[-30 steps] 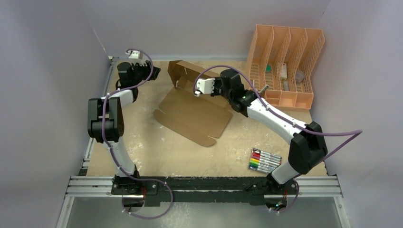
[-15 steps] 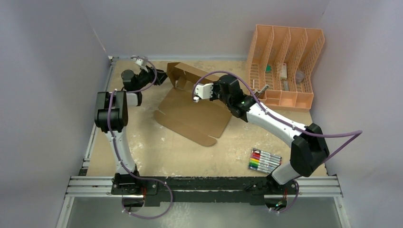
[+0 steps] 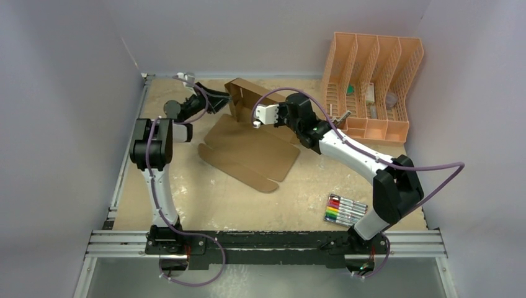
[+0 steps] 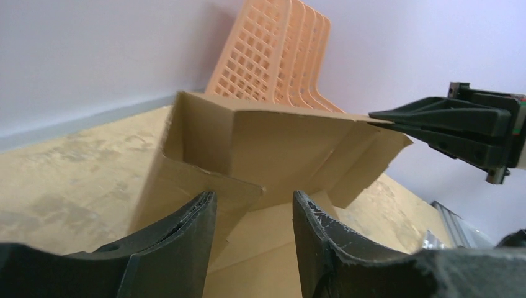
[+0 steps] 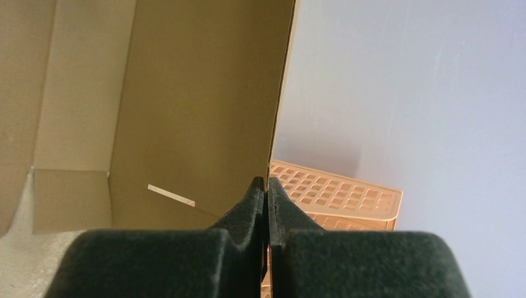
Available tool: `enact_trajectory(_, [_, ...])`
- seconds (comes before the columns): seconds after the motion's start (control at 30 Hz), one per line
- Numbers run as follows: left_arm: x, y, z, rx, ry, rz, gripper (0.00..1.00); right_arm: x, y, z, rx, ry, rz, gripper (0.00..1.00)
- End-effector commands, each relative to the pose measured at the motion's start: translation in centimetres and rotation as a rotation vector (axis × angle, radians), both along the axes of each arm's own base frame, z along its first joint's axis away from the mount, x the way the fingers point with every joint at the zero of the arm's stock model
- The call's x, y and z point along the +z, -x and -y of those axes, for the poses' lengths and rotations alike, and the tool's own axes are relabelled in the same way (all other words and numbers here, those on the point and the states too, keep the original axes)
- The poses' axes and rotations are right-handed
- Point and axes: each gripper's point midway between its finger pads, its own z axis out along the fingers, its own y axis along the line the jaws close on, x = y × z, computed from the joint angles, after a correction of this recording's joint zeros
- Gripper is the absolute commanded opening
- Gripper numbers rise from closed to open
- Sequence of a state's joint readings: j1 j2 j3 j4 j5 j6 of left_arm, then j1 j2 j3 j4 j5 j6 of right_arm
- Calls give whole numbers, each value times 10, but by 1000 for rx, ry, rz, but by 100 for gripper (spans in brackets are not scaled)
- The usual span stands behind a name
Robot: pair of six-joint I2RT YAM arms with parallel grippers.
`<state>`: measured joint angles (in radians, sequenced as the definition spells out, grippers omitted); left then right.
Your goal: Fold the paper box
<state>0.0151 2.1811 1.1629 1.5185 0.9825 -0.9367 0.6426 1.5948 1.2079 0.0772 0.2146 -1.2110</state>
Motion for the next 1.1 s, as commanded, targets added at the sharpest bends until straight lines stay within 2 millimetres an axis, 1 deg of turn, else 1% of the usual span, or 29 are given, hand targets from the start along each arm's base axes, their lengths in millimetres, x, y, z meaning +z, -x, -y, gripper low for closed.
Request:
enact_trajectory(0.0, [29,33,19,-73,3,172,47,24,-2,-18,64,-65,36,0])
enact_trajectory(0.1, [31,37,20,-70,7,164,45,20,-2,-19,65,-68,25,0])
enact_trajectory(0.27, [42,52,26,-48,27,170,44,17,-3,-19,63,-76,20,0])
enact_trajectory(0.37, [38,54,28,-10,2,165,43,16,-5,-21,65,-88,13,0])
enact_trajectory(0.43, [34,55,26,26,-30,160,43,18,-5,-22,71,-92,13,0])
enact_trajectory(0.5, [31,48,10,103,-90,162,43,16,-5,-23,74,-91,10,0])
enact_trajectory(0.53, [28,41,-2,157,-125,139,43,16,-5,-23,75,-90,10,0])
enact_trajectory(0.57, [29,34,-17,212,-167,140,44,14,-4,-23,78,-88,6,0])
enact_trajectory(0.63, [28,22,-50,305,-264,128,44,10,-3,-24,88,-81,-6,0])
enact_trajectory(0.7, [32,14,-76,365,-352,126,45,5,-2,-24,95,-73,-18,0])
enact_trajectory(0.73, [30,12,-87,378,-382,101,45,2,-1,-24,97,-68,-22,0])
enact_trajectory(0.8, [41,6,-107,416,-397,112,45,-1,0,-23,100,-54,-26,0])
enact_trajectory(0.87, [48,-3,-125,466,-390,118,45,-1,1,-22,100,-54,-29,0])
enact_trajectory(0.93, [49,-14,-142,517,-390,109,44,0,2,-24,108,-69,-35,0])
enact_trajectory(1.0, [40,-27,-151,522,-391,86,43,2,2,-25,105,-76,-35,0])
enact_trajectory(1.07, [34,-40,-152,511,-399,86,43,4,1,-23,94,-78,-29,0])
